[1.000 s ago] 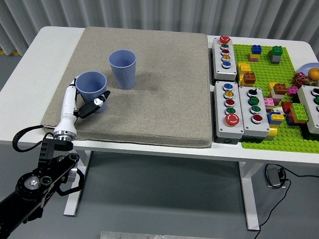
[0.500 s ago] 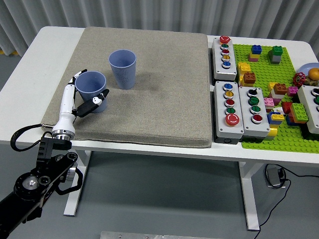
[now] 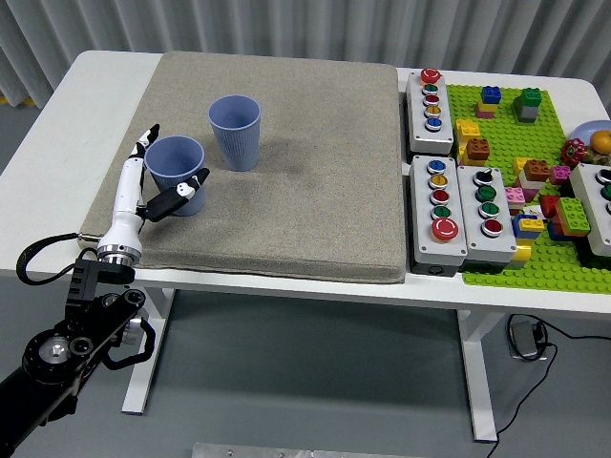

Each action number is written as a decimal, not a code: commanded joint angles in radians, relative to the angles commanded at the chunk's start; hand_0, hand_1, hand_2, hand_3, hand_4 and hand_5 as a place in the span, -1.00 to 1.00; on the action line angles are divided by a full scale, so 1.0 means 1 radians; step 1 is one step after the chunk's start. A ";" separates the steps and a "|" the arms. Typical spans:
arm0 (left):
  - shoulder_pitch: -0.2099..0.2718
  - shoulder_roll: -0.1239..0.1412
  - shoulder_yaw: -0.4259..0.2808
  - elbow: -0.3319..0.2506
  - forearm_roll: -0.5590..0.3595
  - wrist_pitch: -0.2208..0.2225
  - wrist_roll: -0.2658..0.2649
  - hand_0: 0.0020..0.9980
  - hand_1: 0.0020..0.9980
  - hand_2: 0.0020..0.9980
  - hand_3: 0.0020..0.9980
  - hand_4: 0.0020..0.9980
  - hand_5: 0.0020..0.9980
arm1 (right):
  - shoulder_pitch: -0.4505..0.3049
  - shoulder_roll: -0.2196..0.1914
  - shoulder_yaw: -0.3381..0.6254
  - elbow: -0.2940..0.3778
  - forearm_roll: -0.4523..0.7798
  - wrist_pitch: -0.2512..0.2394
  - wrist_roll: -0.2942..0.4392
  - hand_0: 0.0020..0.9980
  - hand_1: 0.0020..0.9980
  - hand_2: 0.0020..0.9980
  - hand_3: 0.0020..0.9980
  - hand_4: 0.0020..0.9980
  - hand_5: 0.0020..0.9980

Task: Pick cup pour cup place

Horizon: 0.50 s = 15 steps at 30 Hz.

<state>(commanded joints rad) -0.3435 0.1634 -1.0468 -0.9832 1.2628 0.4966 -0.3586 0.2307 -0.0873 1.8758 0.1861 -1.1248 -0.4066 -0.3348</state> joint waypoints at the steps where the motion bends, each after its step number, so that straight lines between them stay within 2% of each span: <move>1: 0.002 0.001 -0.002 -0.003 0.003 0.000 0.001 0.81 0.96 1.00 1.00 0.96 -0.07 | 0.000 0.000 0.001 0.000 -0.001 0.000 0.000 0.34 0.10 -0.01 0.08 -1.00 -0.46; 15: 0.011 0.008 -0.021 0.009 -0.007 -0.022 0.012 0.82 0.97 1.00 0.97 0.99 -0.06 | -0.003 0.000 0.005 0.000 -0.008 0.002 -0.002 0.34 0.10 -0.01 0.08 -1.00 -0.47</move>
<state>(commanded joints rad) -0.3330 0.1713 -1.0675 -0.9739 1.2560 0.4748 -0.3464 0.2279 -0.0872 1.8805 0.1865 -1.1329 -0.4048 -0.3372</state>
